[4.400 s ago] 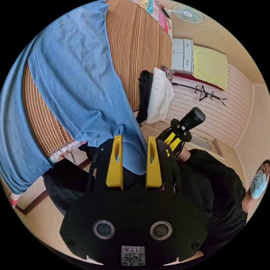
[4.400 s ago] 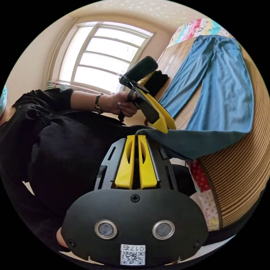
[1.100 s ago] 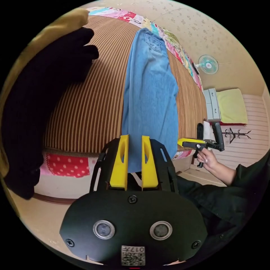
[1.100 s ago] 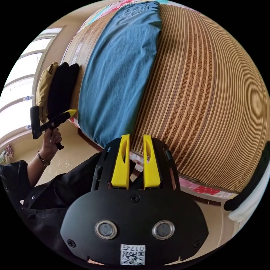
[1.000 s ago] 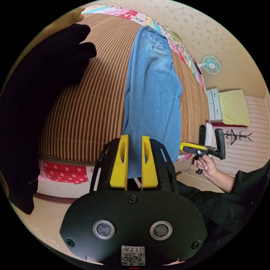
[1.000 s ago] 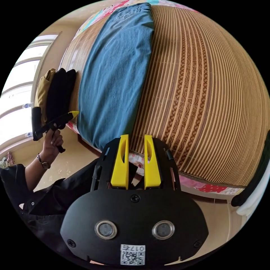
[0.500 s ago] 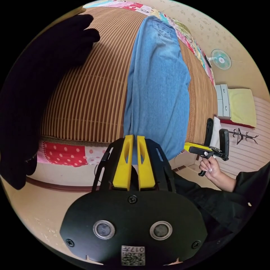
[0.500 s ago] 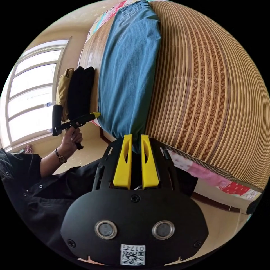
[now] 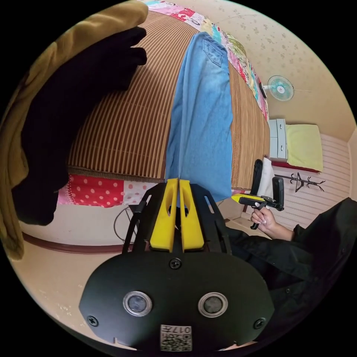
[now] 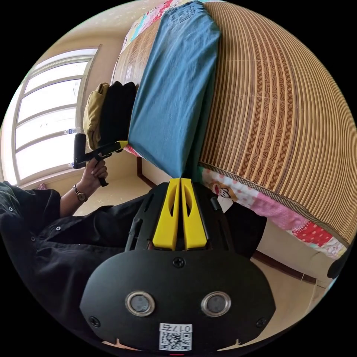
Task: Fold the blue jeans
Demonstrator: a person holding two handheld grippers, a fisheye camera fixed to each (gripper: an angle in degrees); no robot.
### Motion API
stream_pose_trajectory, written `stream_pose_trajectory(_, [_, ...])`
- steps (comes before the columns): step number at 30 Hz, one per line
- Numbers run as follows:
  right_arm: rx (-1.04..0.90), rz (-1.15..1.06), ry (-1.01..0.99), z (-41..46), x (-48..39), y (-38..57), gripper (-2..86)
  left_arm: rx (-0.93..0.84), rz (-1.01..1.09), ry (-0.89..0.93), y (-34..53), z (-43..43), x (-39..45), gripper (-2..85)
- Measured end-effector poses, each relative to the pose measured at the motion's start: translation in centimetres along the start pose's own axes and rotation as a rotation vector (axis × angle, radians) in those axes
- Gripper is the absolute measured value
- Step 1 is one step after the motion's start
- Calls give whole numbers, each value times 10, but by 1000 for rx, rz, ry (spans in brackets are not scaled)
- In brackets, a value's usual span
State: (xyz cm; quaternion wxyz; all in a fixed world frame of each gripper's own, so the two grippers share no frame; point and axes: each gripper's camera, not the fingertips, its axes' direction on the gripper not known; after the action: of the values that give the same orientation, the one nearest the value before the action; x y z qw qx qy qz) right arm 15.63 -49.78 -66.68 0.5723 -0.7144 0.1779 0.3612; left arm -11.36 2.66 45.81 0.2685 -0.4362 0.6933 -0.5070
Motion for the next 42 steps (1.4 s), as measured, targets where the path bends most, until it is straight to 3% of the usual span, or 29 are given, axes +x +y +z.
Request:
stream_pose_trajectory(8, [-74,27,97,31,11,-18,10,28,-154,-8,-4,39,-19,6])
stream_pose_trajectory(10, [-78,21,145,26,8,-18,17,60,-138,-3,-8,30,-9,60])
stream_pose_trajectory(13, [7,13,195,2,1,-23,47,96,-56,7,-21,16,9,84])
stream_pose_trajectory(17, [120,68,72,-21,10,-54,97,91,-34,4,-50,21,13,97])
stream_pose_trajectory(21, [96,107,80,0,14,-79,87,40,-27,-69,-64,39,12,68])
stream_pose_trajectory(24, [86,48,203,5,-1,-76,53,-36,45,-1,-55,51,20,10])
stream_pose_trajectory(30, [-13,12,197,10,2,-37,18,-122,63,54,-12,84,36,-7])
stream_pose_trajectory(33, [-17,28,133,-2,9,-24,22,-129,63,34,3,80,40,-1])
stream_pose_trajectory(36, [43,36,59,-23,17,-22,40,-29,28,111,6,54,29,43])
stream_pose_trajectory(42, [196,67,-106,-49,41,-56,90,41,86,176,-57,46,16,107])
